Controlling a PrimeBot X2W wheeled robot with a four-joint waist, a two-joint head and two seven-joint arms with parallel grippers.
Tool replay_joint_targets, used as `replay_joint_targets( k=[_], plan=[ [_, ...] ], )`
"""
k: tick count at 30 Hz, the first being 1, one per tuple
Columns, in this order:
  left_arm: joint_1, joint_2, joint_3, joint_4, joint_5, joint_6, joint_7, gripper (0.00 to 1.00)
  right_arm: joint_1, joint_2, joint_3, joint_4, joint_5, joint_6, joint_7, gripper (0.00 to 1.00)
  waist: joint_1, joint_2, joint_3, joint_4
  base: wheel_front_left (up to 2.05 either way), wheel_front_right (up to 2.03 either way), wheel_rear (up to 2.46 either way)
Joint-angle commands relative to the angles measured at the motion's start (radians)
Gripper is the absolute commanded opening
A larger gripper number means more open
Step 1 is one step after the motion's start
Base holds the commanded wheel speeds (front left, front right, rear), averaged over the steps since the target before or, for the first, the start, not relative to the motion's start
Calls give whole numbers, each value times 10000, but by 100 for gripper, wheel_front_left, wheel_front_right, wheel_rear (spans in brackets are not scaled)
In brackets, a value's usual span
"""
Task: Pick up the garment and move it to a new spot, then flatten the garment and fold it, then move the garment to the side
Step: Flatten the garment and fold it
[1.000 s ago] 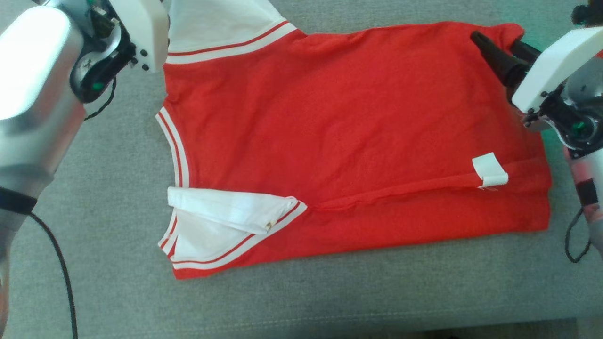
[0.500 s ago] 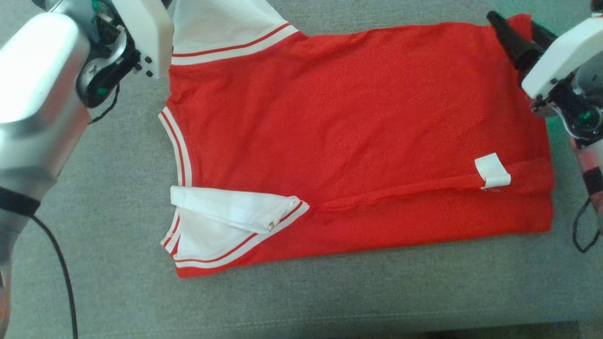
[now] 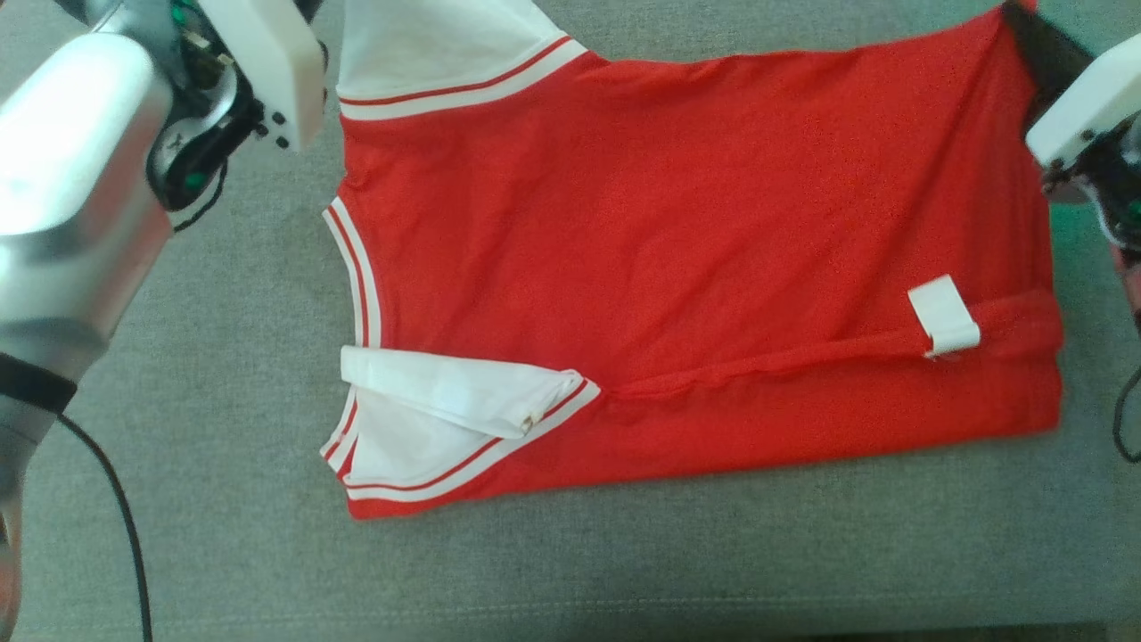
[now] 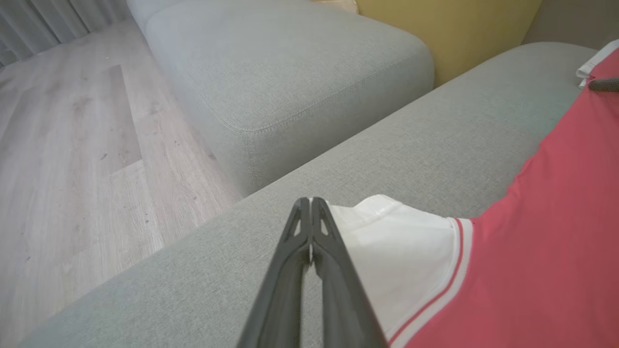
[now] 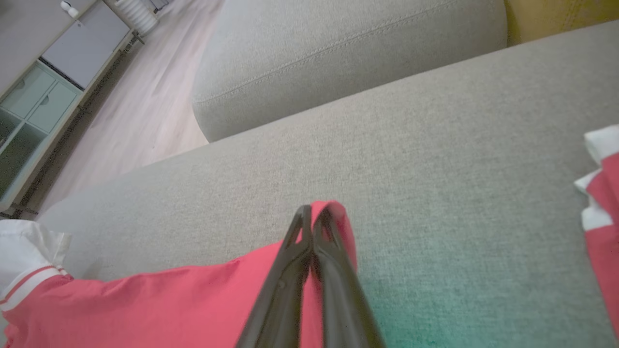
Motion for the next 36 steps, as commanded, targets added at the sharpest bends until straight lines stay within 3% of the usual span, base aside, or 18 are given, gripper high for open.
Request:
replay_joint_targets(
  k=[1,13,23,30,35,36],
  plan=[
    [-588,331,511,-62,30,43,-141,0,-286,-193,56,-233,108,67,-162,0,0,0,-20,-4,0,0,0],
    [-815,272,701,10,287,295,-1393,0,-267,-764,333,16,687,67,-621,0,0,0,-454,123,0,0,0],
    [731,812,840,-1289,-457,476,-1542,0,949,-1263,616,-411,1362,67,-831,0,0,0,-1271,330,0,0,0],
    [2653,1865,902,-3518,-1062,1334,-1333,0,2026,-1739,759,-913,1662,67,-854,0,0,0,-1788,420,0,0,0],
    [4176,2714,990,-5414,-1351,2361,-1450,0,2873,-2022,706,-1194,1893,67,-895,0,0,0,-1996,501,0,0,0],
    [4792,2979,987,-6102,-1438,2769,-1556,0,3236,-2093,647,-1311,2028,67,-901,0,0,0,-2038,543,0,0,0]
  ],
)
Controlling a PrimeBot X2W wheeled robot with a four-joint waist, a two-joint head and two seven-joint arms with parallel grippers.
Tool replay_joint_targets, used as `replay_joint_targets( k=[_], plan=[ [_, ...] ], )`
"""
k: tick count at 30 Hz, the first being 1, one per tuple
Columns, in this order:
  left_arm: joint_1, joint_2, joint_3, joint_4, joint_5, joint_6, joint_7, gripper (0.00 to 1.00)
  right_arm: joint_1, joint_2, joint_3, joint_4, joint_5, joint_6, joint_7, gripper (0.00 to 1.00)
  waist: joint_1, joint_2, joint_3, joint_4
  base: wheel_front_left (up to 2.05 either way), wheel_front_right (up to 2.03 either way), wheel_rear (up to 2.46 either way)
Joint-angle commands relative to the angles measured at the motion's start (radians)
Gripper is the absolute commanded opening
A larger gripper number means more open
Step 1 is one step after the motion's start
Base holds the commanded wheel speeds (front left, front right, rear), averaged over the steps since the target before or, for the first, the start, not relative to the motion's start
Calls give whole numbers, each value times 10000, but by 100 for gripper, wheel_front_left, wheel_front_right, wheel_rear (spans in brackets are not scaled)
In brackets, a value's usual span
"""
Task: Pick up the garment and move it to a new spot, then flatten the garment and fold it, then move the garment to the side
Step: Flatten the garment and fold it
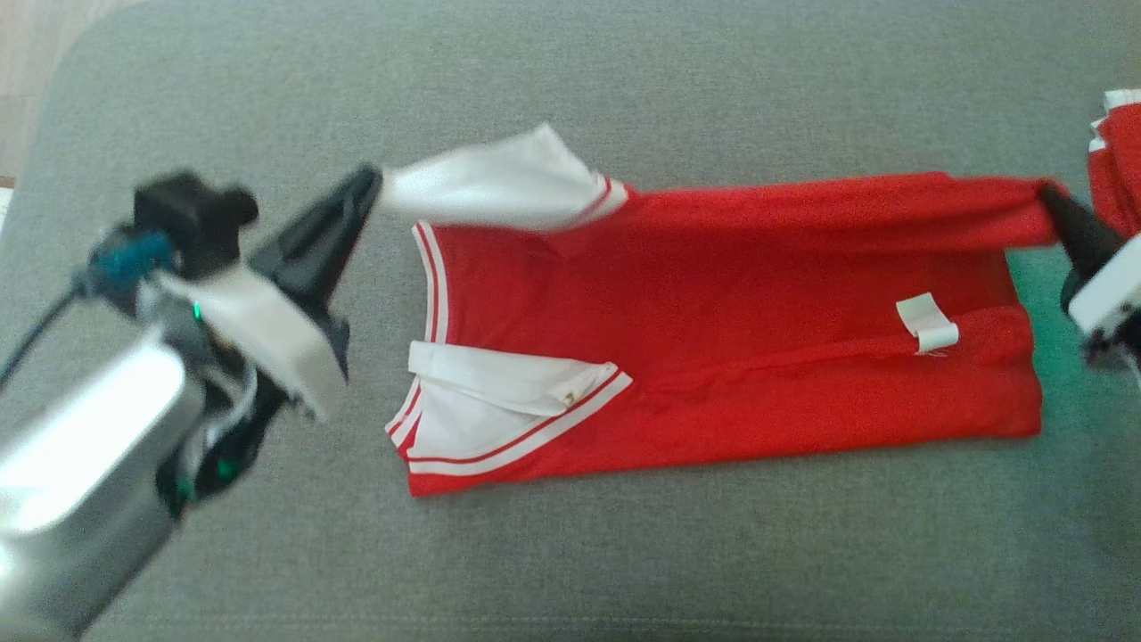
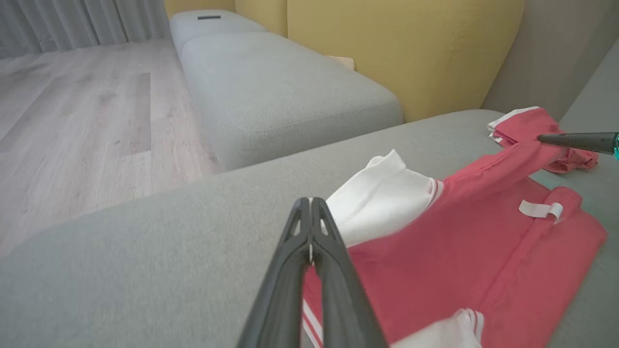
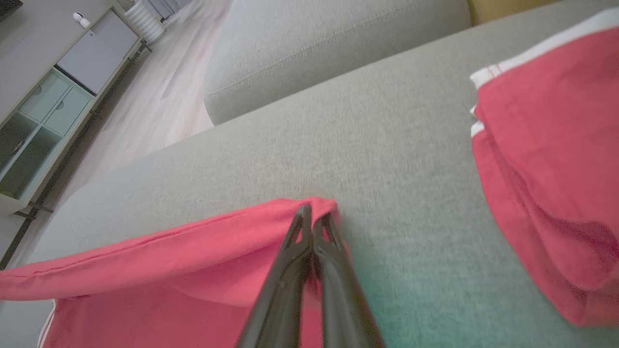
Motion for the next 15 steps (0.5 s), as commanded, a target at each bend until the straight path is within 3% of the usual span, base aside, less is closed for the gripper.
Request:
replay_joint_targets(
  k=[1,9,15],
  plan=[
    [-112,576,629,-449,-77,194,-128,0,244,-425,-30,-295,112,67,-134,0,1,-1,-30,40,0,0,0],
    [1817,1130,527,-2011,-471,1313,-524,0,1647,-682,-190,-1098,290,67,-229,0,1,-1,-106,175,0,0,0],
    [2651,1080,264,-2167,-728,1494,-624,0,2530,-752,-439,-1566,342,67,-182,0,1,-1,-111,216,0,0,0]
  ],
)
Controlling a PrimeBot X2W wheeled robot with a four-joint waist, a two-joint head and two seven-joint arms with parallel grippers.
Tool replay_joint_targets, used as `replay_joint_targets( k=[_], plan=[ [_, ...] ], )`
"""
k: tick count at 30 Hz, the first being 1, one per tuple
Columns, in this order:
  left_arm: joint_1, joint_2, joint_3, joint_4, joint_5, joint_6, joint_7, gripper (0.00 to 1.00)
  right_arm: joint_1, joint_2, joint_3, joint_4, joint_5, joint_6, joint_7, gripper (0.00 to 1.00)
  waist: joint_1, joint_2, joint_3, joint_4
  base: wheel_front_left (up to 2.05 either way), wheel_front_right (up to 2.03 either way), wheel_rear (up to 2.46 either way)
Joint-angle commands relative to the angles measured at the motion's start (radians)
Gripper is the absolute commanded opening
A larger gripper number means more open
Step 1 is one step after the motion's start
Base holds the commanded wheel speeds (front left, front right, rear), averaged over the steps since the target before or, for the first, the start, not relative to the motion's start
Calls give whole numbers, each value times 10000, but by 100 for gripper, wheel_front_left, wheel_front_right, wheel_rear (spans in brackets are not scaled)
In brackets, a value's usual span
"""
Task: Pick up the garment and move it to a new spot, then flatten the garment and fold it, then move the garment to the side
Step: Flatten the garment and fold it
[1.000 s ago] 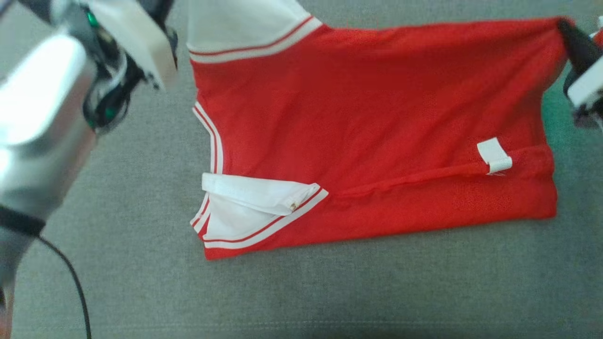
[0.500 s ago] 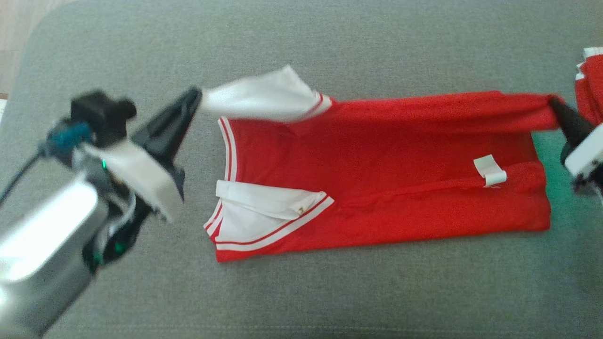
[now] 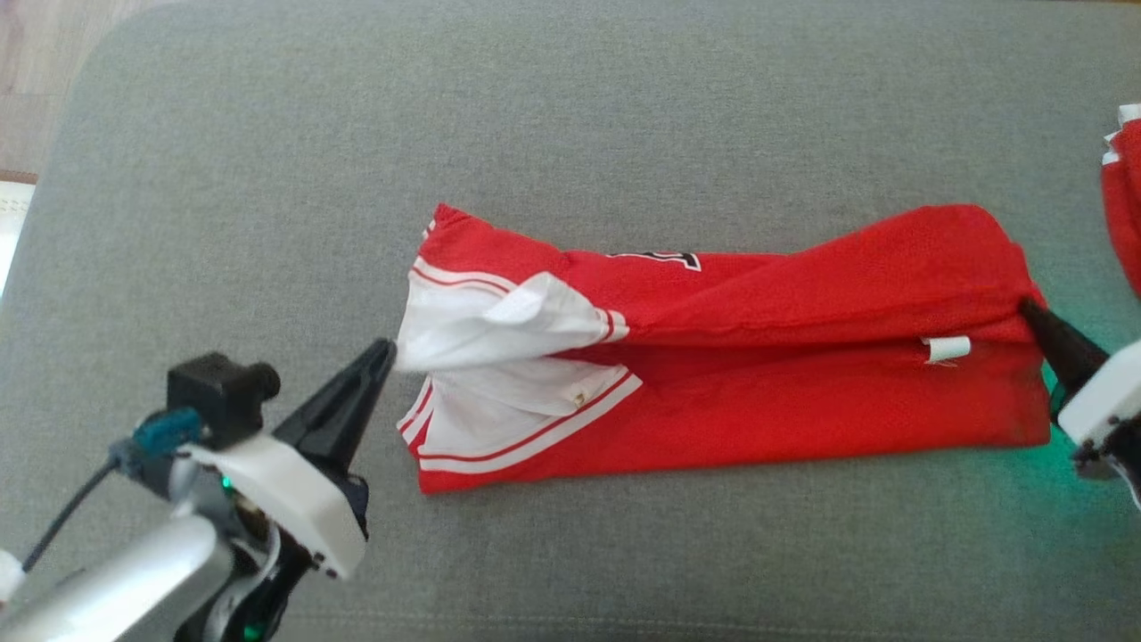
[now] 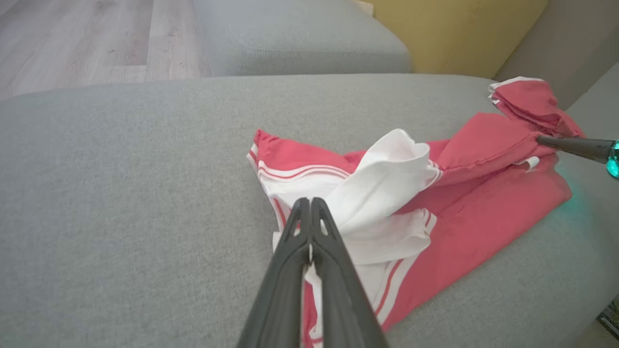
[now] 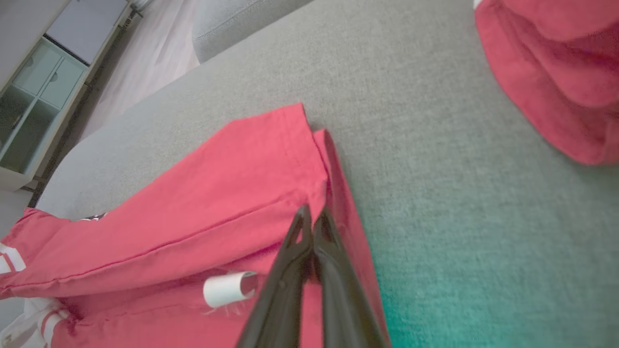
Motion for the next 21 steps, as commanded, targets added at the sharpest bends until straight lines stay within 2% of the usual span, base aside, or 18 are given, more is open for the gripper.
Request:
replay_joint_targets(
  k=[1,4,5,7,8,9,10,17,21],
  plan=[
    [-248,331,392,-128,-67,6,-120,0,151,-455,-69,-269,48,67,-47,0,1,-1,-4,0,0,0,0],
    [-120,79,308,307,-95,-47,-220,0,393,-369,-164,-325,7,67,85,0,1,-1,-14,-13,0,0,0],
    [-95,-15,284,467,-86,-75,-261,0,445,-333,-190,-347,-29,67,116,3,1,-1,-40,-26,0,0,0],
    [-19,-192,251,783,-96,-109,-332,0,523,-238,-264,-360,-92,67,155,49,1,-1,-141,-71,0,0,0],
    [34,-285,247,917,-128,-111,-362,34,570,-194,-332,-338,-138,67,126,100,1,-1,-205,-91,0,0,0],
    [80,-367,258,1050,-128,-75,-401,50,618,-151,-409,-317,-199,67,70,100,1,-1,-295,-117,0,0,0],
    [123,-438,282,1171,-87,8,-447,98,671,-109,-481,-325,-264,67,9,100,1,-1,-380,-144,0,0,0],
    [863,-1076,1019,1523,368,708,-730,100,1147,405,-958,-583,-1245,67,-1036,100,1,-1,-1171,-428,0,0,0],
    [1671,-1592,1933,1508,1006,1216,-744,100,1463,964,-1212,-765,-2123,67,-1865,100,1,-1,-1648,-584,0,0,0]
  ],
)
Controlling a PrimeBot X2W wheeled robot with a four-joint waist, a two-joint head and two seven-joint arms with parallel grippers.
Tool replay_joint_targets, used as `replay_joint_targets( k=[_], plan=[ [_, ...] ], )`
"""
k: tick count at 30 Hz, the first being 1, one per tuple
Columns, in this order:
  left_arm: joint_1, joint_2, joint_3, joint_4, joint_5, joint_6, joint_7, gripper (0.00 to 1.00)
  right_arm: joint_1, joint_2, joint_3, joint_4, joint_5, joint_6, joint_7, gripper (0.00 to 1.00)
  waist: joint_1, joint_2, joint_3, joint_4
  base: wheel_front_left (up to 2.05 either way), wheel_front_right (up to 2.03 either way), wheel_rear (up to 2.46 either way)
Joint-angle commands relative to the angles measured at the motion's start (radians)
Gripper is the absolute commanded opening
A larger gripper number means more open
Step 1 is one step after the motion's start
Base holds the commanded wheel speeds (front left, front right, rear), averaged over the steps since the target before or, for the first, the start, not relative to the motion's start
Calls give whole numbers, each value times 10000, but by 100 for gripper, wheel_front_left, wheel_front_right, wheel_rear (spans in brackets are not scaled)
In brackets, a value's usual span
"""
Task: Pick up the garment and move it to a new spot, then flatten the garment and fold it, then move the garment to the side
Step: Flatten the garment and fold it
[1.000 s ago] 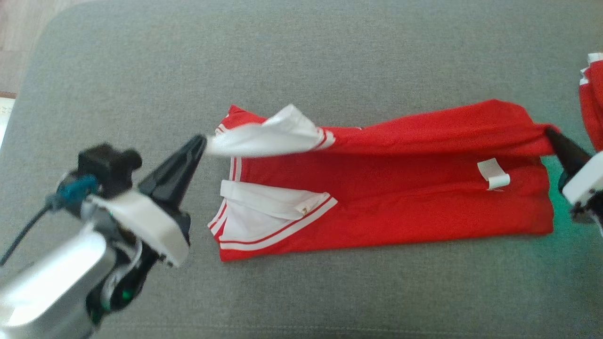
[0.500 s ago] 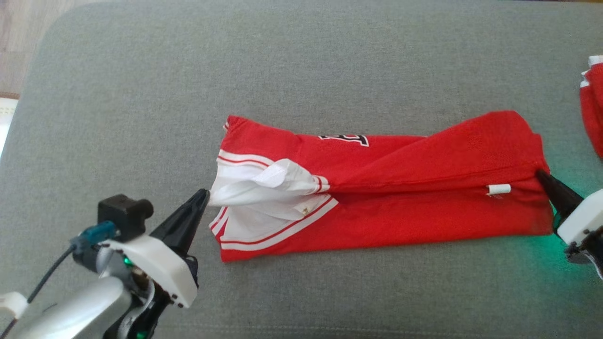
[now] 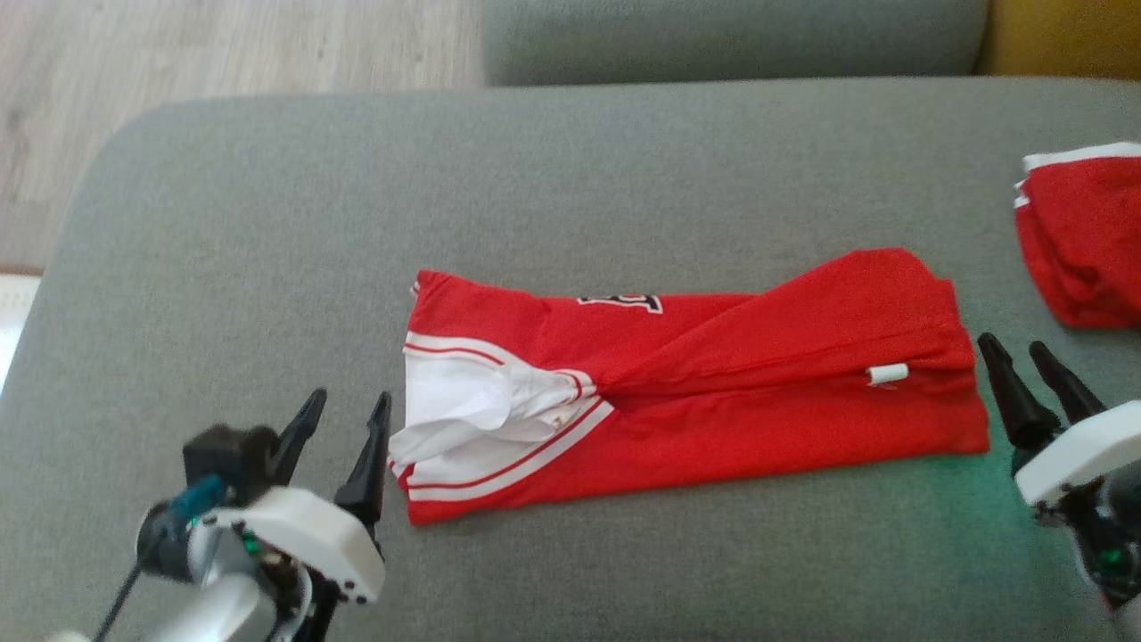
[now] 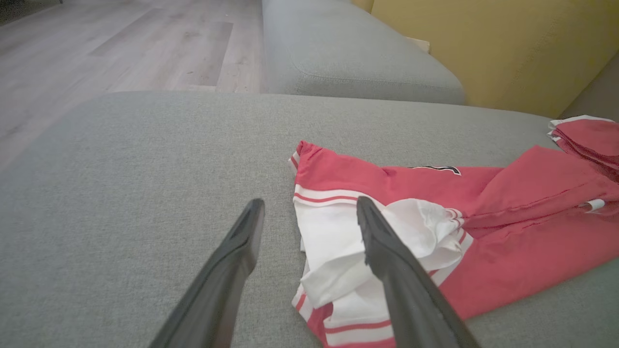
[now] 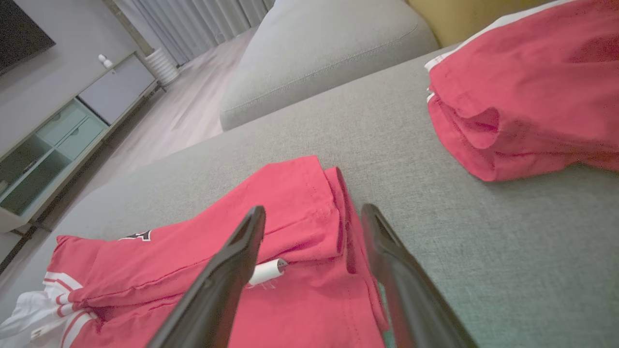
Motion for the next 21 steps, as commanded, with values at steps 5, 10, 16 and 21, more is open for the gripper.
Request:
replay_joint_targets(
  k=[5,10,16,21],
  plan=[
    [1167,-684,1838,-348,1178,386,-133,100,503,672,-397,-384,-1675,67,-1164,100,1,-1,-890,-312,0,0,0],
    [1979,-1352,2830,-586,1973,342,-134,100,878,1331,-795,-339,-2813,67,-1609,100,1,-1,-1104,-361,0,0,0],
    [2758,-2403,4145,-899,3505,-42,-134,100,1399,2264,-1441,-351,-4200,67,-1808,100,1,-1,-1283,-357,0,0,0],
    [3364,-3087,4747,-978,4959,-397,-135,100,1850,2953,-1850,-660,-5201,67,-2044,100,1,-1,-1463,-371,0,0,0]
  ],
)
